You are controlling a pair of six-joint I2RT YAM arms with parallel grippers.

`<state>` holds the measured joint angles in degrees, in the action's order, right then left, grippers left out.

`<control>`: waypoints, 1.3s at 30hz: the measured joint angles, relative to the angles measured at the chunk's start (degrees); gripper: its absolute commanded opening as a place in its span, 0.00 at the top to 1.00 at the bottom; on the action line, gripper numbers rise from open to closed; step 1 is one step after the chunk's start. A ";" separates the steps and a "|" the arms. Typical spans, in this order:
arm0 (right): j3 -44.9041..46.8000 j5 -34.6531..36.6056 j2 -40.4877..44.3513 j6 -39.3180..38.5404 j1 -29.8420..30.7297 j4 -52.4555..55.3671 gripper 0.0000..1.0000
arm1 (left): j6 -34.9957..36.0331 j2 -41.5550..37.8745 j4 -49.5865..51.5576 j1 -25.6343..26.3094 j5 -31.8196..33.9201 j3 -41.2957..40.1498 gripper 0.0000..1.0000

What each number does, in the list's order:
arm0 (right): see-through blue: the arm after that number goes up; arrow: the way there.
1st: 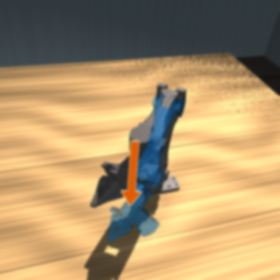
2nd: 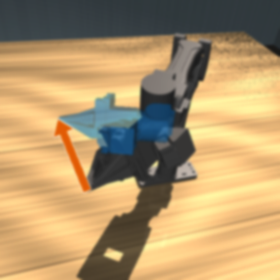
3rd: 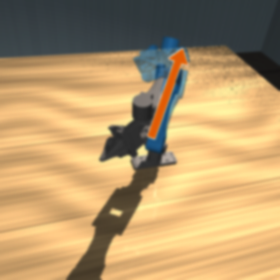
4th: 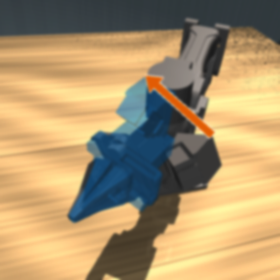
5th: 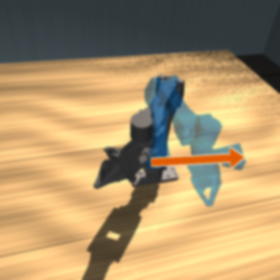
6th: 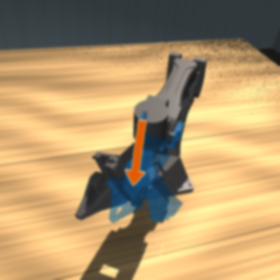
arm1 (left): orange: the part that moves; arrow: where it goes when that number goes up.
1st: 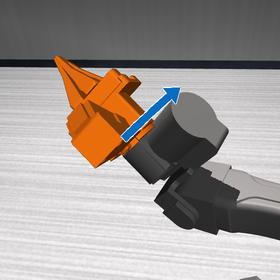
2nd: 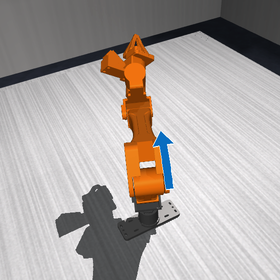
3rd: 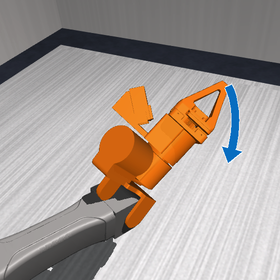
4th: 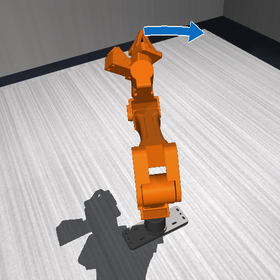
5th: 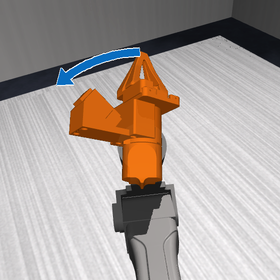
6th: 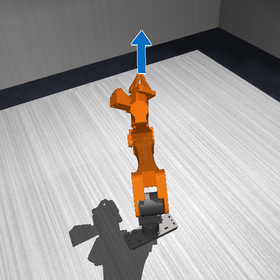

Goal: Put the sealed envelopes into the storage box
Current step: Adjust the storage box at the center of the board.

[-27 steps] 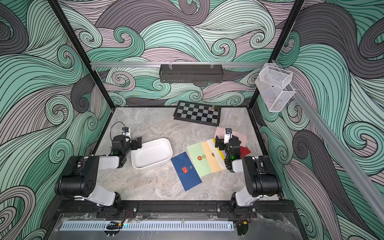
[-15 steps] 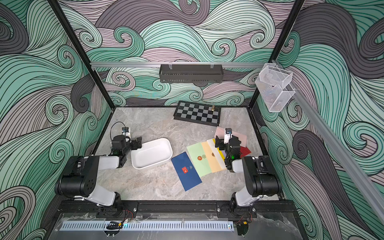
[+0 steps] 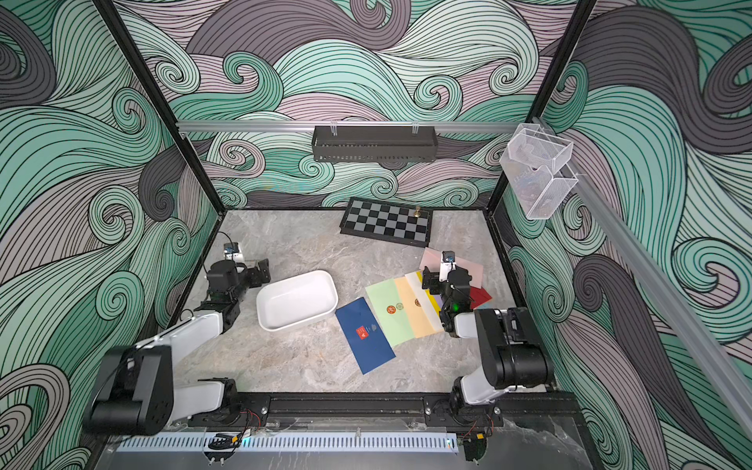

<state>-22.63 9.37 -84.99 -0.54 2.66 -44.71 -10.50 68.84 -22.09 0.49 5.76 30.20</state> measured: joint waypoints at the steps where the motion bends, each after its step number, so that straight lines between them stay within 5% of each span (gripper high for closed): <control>1: -1.29 1.77 2.97 0.92 0.22 4.24 0.01 | -3.06 -2.89 2.10 0.11 0.28 1.92 0.01; 5: -10.21 5.20 15.72 11.58 0.24 20.63 0.02 | -18.93 -10.14 8.87 0.37 3.50 5.73 0.01; 8: -16.55 2.25 23.06 20.44 0.28 31.17 0.02 | -27.96 -12.85 16.11 -0.94 0.11 5.92 0.08; 16: -20.98 -11.93 30.18 28.33 9.35 59.28 0.09 | -30.99 -16.61 47.52 -0.46 -20.96 16.39 0.22; 20: -20.65 -15.58 30.97 28.35 14.51 67.67 0.10 | -32.74 -21.99 57.11 3.63 -27.63 10.88 0.24; 25: -18.38 -16.98 32.37 28.02 17.92 71.12 0.09 | -36.74 -31.21 66.69 11.34 -28.44 4.02 0.23; 31: -16.72 -17.40 31.58 26.14 17.97 73.05 0.06 | -39.65 -36.52 68.28 12.85 -29.62 3.34 0.23; 39: -18.56 -16.15 31.26 21.27 17.94 74.47 0.05 | -41.64 -25.07 61.40 15.82 -32.44 -1.86 0.23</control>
<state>-41.19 -6.79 -53.74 20.73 20.60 29.76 -52.14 43.77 39.31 16.32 -26.68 28.34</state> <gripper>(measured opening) 0.956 0.772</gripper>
